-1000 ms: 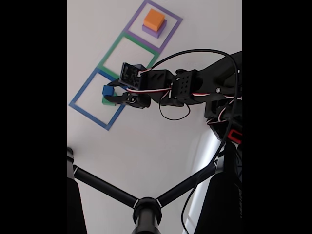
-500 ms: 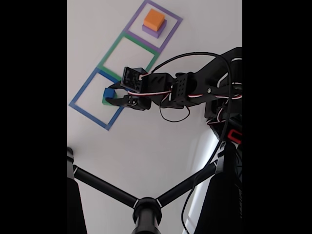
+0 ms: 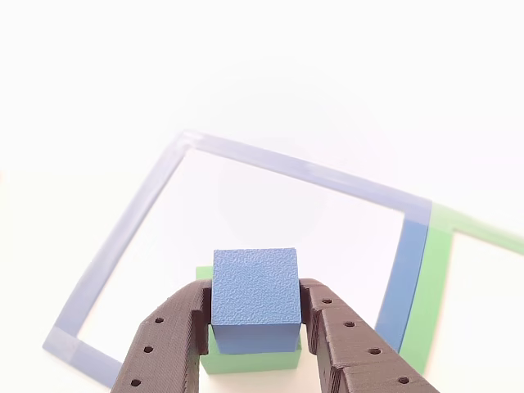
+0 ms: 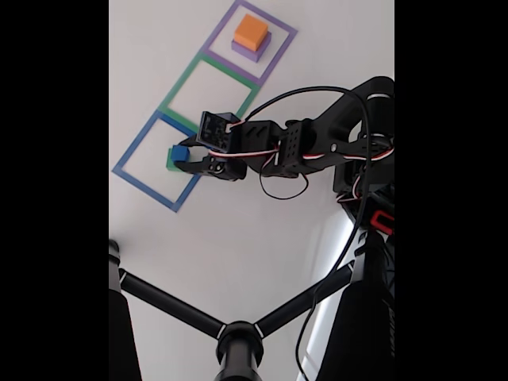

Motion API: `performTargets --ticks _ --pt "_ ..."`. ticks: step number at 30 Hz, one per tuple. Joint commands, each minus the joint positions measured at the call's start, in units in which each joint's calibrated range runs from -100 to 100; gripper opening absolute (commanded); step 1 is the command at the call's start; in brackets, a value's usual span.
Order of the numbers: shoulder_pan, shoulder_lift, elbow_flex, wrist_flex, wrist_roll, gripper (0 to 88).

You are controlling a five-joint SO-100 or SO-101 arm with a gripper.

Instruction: Tower of hanoi

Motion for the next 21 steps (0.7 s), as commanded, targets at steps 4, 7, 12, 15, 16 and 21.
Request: performTargets --ticks 4,7,12,15,16,21 --pt "-0.9 0.95 -3.49 -1.66 0.59 3.0" --pt "-1.29 1.35 -4.04 -1.66 0.59 3.0" --pt "-1.38 2.16 -4.58 -2.14 0.59 3.0" --pt "-1.29 2.81 -4.68 -2.55 0.59 3.1" --pt "-1.19 2.97 -4.68 -2.79 0.59 2.8" --pt "-1.1 3.94 -5.4 -3.52 0.59 6.1"
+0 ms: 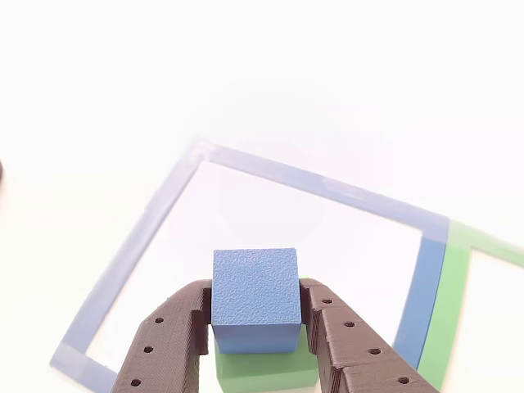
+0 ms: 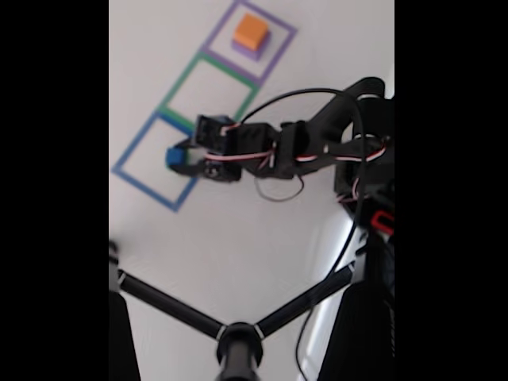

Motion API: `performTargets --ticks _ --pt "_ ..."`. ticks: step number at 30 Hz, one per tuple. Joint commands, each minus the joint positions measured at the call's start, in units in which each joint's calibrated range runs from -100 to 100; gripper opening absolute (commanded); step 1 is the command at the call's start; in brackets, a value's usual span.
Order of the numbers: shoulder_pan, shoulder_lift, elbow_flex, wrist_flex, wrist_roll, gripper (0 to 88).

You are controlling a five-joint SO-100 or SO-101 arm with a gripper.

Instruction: Tower of hanoi

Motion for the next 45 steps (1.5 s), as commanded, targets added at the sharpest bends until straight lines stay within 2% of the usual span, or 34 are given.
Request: performTargets --ticks 1,8,16,19,23,27,29,32,37,45 --pt "-0.02 0.21 -2.53 -1.75 0.59 8.2" --pt "-0.02 0.3 -2.35 -2.4 0.59 17.6" --pt "0.46 -3.26 -2.35 -1.84 0.59 20.2" --pt "0.65 -7.94 -2.44 2.21 0.59 20.4" --pt "2.0 -18.76 -2.99 14.28 0.59 19.5" --pt "5.54 -31.03 -4.99 32.58 0.59 16.1" --pt "7.85 -36.36 -7.35 43.18 0.59 12.1" --pt "11.11 -41.29 -12.08 56.3 0.59 0.9" --pt "16.95 -45.08 -21.35 75.9 0.59 0.1" --pt "22.9 -46.54 -39.08 100.51 0.59 0.1"
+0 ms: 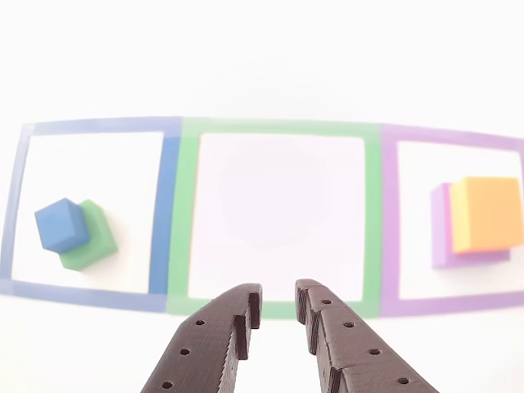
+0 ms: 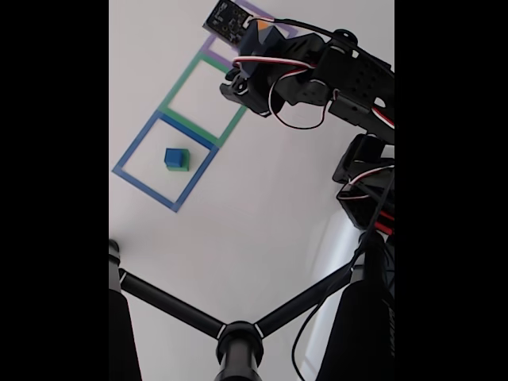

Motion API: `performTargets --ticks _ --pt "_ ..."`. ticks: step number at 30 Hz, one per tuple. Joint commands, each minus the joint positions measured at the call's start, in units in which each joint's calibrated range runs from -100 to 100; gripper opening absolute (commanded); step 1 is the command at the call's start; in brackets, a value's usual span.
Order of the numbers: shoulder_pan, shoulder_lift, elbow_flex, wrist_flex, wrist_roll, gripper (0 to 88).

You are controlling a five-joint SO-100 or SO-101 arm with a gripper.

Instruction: Tower of hanoi

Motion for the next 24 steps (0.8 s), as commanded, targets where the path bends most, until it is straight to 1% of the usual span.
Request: performTargets --ticks 1,7,11,17,22,24 --pt "3.59 -1.96 -12.72 12.73 0.59 0.1" --pt "9.83 -1.96 -26.99 28.12 0.59 0.2" --pt "16.82 -2.28 -32.9 34.43 0.59 1.4" --pt "26.22 -3.49 -32.99 35.33 0.59 4.8" --pt "30.15 -4.38 -30.81 33.87 0.59 6.7" --pt "30.82 -5.19 -29.08 33.06 0.59 9.6"
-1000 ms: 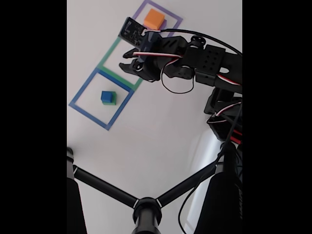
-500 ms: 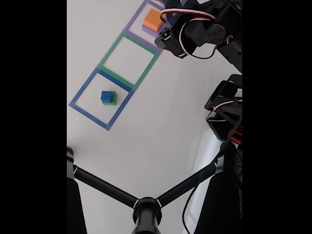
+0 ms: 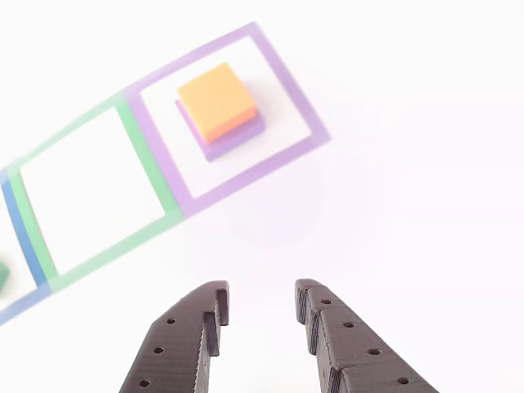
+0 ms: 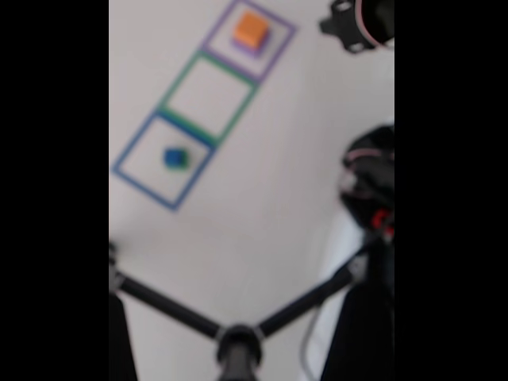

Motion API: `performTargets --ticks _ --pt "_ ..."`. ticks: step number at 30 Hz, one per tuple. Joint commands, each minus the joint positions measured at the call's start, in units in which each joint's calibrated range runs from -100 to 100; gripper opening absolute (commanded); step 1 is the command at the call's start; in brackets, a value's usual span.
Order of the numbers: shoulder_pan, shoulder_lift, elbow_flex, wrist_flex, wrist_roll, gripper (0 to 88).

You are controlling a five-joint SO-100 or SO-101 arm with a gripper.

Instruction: Tower of hanoi

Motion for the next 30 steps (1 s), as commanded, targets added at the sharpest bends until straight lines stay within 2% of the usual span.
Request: performTargets --ticks 1,4,7,15,30 --pt "2.09 -2.55 2.3 -2.74 0.59 12.5" --pt "2.09 -3.6 7.39 -7.12 0.59 20.9" --pt "2.47 -4.09 14.94 -15.13 0.59 24.5" --pt "4.2 -2.63 39.3 -48.49 0.59 33.4" --pt "4.2 15.53 56.58 -91.16 0.59 40.1"
